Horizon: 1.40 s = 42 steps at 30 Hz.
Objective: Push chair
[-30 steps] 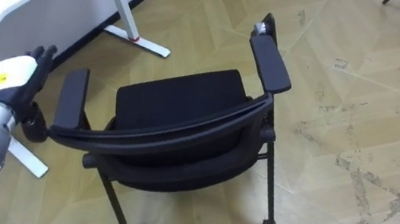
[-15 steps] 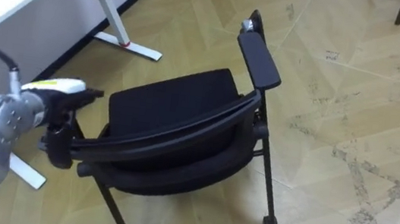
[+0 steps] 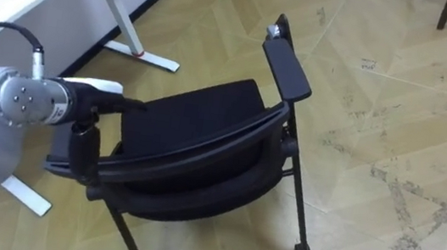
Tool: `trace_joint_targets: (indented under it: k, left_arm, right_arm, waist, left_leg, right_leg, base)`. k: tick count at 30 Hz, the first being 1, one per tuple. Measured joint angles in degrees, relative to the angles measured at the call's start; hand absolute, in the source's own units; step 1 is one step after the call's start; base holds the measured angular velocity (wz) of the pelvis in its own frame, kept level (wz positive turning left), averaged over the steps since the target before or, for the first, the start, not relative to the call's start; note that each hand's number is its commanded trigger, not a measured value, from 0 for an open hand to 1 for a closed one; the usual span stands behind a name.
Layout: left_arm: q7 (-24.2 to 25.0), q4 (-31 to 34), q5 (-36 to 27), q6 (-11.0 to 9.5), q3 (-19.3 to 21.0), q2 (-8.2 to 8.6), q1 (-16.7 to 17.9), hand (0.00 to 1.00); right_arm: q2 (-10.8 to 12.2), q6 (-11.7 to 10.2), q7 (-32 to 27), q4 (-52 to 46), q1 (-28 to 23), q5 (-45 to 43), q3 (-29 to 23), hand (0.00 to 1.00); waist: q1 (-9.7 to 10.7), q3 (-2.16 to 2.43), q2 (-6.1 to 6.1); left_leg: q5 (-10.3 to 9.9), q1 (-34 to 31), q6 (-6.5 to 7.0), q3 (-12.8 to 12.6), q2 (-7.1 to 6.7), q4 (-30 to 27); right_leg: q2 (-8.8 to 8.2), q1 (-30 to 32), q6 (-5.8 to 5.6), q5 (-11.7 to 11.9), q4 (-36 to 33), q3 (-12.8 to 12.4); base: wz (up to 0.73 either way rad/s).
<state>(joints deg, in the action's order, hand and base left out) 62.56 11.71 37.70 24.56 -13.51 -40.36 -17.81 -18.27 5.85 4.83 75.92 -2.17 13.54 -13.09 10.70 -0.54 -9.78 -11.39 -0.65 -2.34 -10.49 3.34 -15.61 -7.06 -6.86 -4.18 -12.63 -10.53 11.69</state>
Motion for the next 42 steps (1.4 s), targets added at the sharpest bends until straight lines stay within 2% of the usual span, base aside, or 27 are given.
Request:
trace_joint_targets:
  k: [2,10,14,19,21,23,24,31,35,37,38,39,41,42]
  left_arm:
    - [1.4,1.0,-1.0,0.1,0.0,-1.20,0.0,0.00]
    - [3.3,3.0,-2.3,0.5,0.0,-1.94,0.0,0.00]
    - [3.5,2.9,-4.3,0.6,0.0,-3.26,0.0,0.00]
    - [3.8,2.3,-4.3,2.5,-2.1,-3.25,0.2,0.00]
    - [4.1,2.1,-4.6,2.8,-2.7,-3.03,1.2,0.00]
    - [3.9,-0.6,-5.7,2.9,-3.0,-2.72,3.7,0.00]
    - [3.0,-2.4,-6.0,2.9,-2.9,-2.37,5.0,0.00]
    - [-3.4,-8.3,-5.4,2.8,-2.3,-0.15,4.9,0.00]
    - [-7.2,-10.6,-1.9,2.7,0.5,3.90,6.6,0.00]
    - [-8.7,-12.2,-1.0,2.7,1.1,5.02,6.9,0.00]
    - [-10.0,-14.1,-0.5,2.7,1.9,6.33,7.2,0.00]
    - [-10.9,-14.8,-0.1,2.6,2.1,6.86,7.5,0.00]
    - [-13.6,-17.6,2.9,2.4,2.9,9.15,7.5,0.00]
    - [-14.3,-18.3,3.1,2.2,3.2,9.71,7.7,0.00]
  right_arm:
    - [0.1,0.0,0.6,0.0,0.0,0.3,0.4,0.00]
    - [0.0,0.0,1.7,0.4,-0.2,3.0,0.6,0.00]
    - [0.0,0.1,1.7,0.3,-0.8,3.7,0.6,0.00]
    - [0.0,0.5,1.2,0.4,-0.9,4.0,0.6,0.00]
    - [0.0,0.6,0.8,0.4,-0.7,4.0,0.7,0.00]
    - [0.0,0.6,0.0,0.4,-0.5,4.3,0.7,0.00]
    - [0.0,0.6,-0.5,0.4,-0.5,4.9,1.1,0.00]
    - [0.1,1.9,-1.3,-0.4,0.0,5.0,3.3,0.00]
    - [0.1,2.4,-3.4,-1.4,-0.2,5.0,3.2,0.00]
    - [0.1,3.0,-3.6,-2.6,-0.5,4.9,3.1,0.00]
    - [0.2,3.2,-4.1,-3.8,-0.8,4.9,3.1,0.00]
    - [0.3,3.5,-4.3,-4.8,-1.1,4.9,3.1,0.00]
    - [1.0,3.6,-5.0,-6.6,-1.5,4.3,3.1,0.00]
    - [1.2,3.5,-5.2,-6.9,-1.5,4.3,3.1,0.00]
  waist:
    - [-0.1,-0.08,0.13]
    - [-0.1,0.15,-0.19]
    - [0.0,0.13,-0.17]
    - [0.2,-0.13,0.18]
    - [0.3,-0.18,0.24]
    - [1.1,-0.36,0.45]
    - [1.6,-0.50,0.64]
    - [2.1,-1.02,1.67]
    - [2.1,-0.84,2.15]
    - [2.2,-0.75,2.51]
    - [2.3,-0.63,2.86]
    - [2.3,-0.57,3.09]
    - [2.3,-0.20,4.37]
    - [2.4,-0.09,4.67]
  left_leg:
    - [0.0,0.0,0.04,0.1,0.00,-0.1]
    - [0.0,-0.2,0.05,0.5,0.01,-1.0]
    - [0.0,-0.3,0.05,1.2,-0.04,-1.1]
    - [0.0,0.1,0.05,1.4,-0.05,-1.1]
    - [0.0,0.1,0.05,1.3,-0.05,-1.0]
    - [0.0,0.1,0.05,1.4,-0.05,-1.0]
    - [0.0,0.1,0.05,1.3,-0.05,-1.0]
    - [0.0,0.3,0.05,1.1,-0.05,-0.9]
    - [0.0,0.5,0.02,1.0,0.04,-0.9]
    - [0.0,0.8,0.02,0.7,0.13,-0.8]
    - [0.0,0.9,0.02,0.2,0.18,-0.8]
    - [0.0,1.0,0.02,0.1,0.20,-0.7]
    - [0.0,1.1,0.02,-0.5,0.25,-0.6]
    - [0.0,1.2,0.02,-0.5,0.25,-0.5]
  right_leg:
    - [-0.01,0.0,-0.01,0.0,-0.1,-0.1]
    - [0.03,-0.1,-0.09,-0.1,-0.1,0.0]
    - [0.09,-0.2,-0.09,-0.1,-0.1,0.1]
    - [0.10,-0.6,-0.08,-0.1,-0.1,-0.1]
    - [0.10,-0.5,-0.08,-0.1,-0.1,-0.1]
    - [0.13,-0.6,-0.08,-0.1,0.0,-0.2]
    - [0.12,-0.6,-0.08,-0.1,-0.1,-0.2]
    - [-0.03,0.2,-0.09,-1.2,-1.4,-0.3]
    - [0.00,0.4,0.09,-1.5,-2.2,-0.7]
    - [0.04,0.4,0.11,-1.5,-2.2,-0.9]
    - [0.04,0.3,0.12,-1.5,-2.1,-1.0]
    - [0.04,0.3,0.14,-1.6,-2.1,-1.1]
    - [0.04,0.4,0.18,-1.6,-1.9,-1.5]
    - [0.04,0.3,0.18,-1.6,-1.8,-1.5]
  base:
    - [0.00]
    - [0.00]
    - [0.00]
    - [0.00]
    - [0.00]
    - [0.00]
    - [0.00]
    - [0.00]
    - [-0.03]
    - [-0.07]
    - [-0.09]
    - [-0.11]
    - [-0.09]
    - [-0.05]
